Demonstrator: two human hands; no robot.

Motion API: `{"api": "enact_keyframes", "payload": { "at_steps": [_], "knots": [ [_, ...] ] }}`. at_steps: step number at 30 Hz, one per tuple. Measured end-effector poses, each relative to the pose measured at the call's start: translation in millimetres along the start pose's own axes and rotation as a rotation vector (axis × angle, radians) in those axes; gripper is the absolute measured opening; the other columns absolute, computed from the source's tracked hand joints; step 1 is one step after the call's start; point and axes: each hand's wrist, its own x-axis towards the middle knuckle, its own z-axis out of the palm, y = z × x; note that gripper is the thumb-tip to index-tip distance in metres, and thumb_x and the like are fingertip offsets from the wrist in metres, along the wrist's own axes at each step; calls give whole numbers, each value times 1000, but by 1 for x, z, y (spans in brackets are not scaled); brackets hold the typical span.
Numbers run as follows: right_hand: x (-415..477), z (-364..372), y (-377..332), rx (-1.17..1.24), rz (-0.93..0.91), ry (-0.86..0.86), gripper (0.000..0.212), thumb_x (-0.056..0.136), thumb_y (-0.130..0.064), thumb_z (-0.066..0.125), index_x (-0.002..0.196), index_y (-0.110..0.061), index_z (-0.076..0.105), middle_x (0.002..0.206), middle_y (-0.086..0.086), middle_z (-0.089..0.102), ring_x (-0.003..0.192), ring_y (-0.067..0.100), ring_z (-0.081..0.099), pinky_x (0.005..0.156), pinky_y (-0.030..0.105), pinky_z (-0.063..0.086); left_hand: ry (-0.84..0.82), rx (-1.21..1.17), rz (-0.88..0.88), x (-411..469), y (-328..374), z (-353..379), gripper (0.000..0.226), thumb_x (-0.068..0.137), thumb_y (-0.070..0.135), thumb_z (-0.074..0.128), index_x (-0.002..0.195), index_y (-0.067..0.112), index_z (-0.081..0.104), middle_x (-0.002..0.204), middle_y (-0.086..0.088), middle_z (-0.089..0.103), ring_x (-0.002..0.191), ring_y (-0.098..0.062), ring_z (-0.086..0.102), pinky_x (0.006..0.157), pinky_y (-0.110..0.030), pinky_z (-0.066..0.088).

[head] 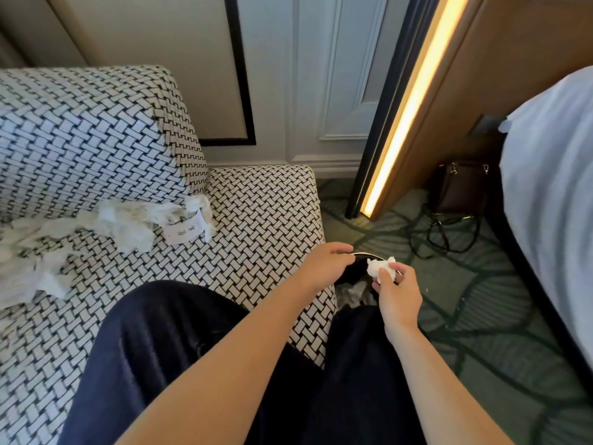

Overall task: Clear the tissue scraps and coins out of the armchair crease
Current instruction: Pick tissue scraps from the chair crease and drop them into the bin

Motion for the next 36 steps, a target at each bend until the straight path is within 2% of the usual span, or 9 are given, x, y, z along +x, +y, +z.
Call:
{"api": "enact_keyframes", "payload": {
  "at_steps": [3, 6, 9, 15, 18, 21, 25, 29, 36],
  "knots": [
    [1, 0, -4, 60, 54, -25, 18, 94, -21, 49, 111, -22, 56, 106, 3, 61, 96, 21, 63, 91, 34, 51, 18, -21, 1, -3, -5, -6, 37, 97, 21, 46, 134, 19, 51, 132, -1, 51, 116, -15, 50, 86, -23, 39],
    [0, -1, -11, 133, 97, -59, 25, 99, -21, 44, 121, -16, 55, 109, 1, 56, 100, 18, 61, 89, 29, 50, 32, -17, -2, -5, -11, -9, 37, 97, 21, 46, 133, 19, 52, 134, -1, 50, 120, -16, 49, 96, -27, 39],
    [-1, -3, -14, 150, 93, -100, 27, 100, -22, 42, 125, -18, 53, 115, 2, 54, 106, 21, 59, 93, 33, 49, 41, -26, -6, -6, -13, -12, 36, 97, 22, 46, 132, 20, 53, 135, 0, 50, 121, -17, 49, 102, -31, 39],
    [-8, -6, -14, 121, 75, -132, 33, 101, -22, 41, 132, -17, 50, 121, 3, 54, 102, 21, 62, 94, 36, 50, 51, -45, 10, -14, -15, -22, 35, 97, 23, 46, 131, 21, 53, 135, 1, 50, 123, -17, 48, 105, -34, 39],
    [-14, -8, -12, 35, -1, -142, 29, 100, -20, 43, 124, -11, 55, 119, 7, 58, 97, 17, 63, 94, 34, 50, 58, -60, 28, -20, -15, -33, 35, 97, 25, 45, 131, 22, 53, 129, 4, 53, 113, -13, 52, 93, -29, 43],
    [-21, -6, -17, -130, -94, -209, 19, 98, -20, 46, 111, -17, 59, 111, 8, 63, 91, 12, 63, 94, 38, 50, 86, -77, 47, -31, -16, -48, 34, 98, 28, 44, 131, 23, 52, 119, 9, 55, 105, -10, 54, 85, -25, 43],
    [-35, 8, -37, -257, -159, -320, 19, 97, -16, 48, 107, -16, 63, 108, 8, 67, 89, 12, 64, 94, 38, 49, 148, -115, 71, -52, -24, -76, 31, 97, 29, 45, 126, 25, 55, 120, 10, 56, 104, -9, 57, 88, -26, 45],
    [-61, 33, -70, -376, -294, -475, 21, 95, -21, 51, 110, -15, 65, 106, -1, 67, 94, 12, 64, 97, 37, 48, 229, -167, 117, -79, -37, -110, 28, 96, 32, 48, 121, 29, 59, 116, 14, 58, 100, -6, 59, 86, -25, 45],
    [-126, 97, -127, -450, -541, -688, 17, 95, -23, 52, 107, -24, 64, 105, -9, 66, 92, 4, 64, 94, 28, 47, 429, -286, 227, -136, -54, -170, 19, 95, 27, 50, 108, 31, 64, 113, 10, 64, 98, -9, 62, 91, -29, 47]
  ]
}}
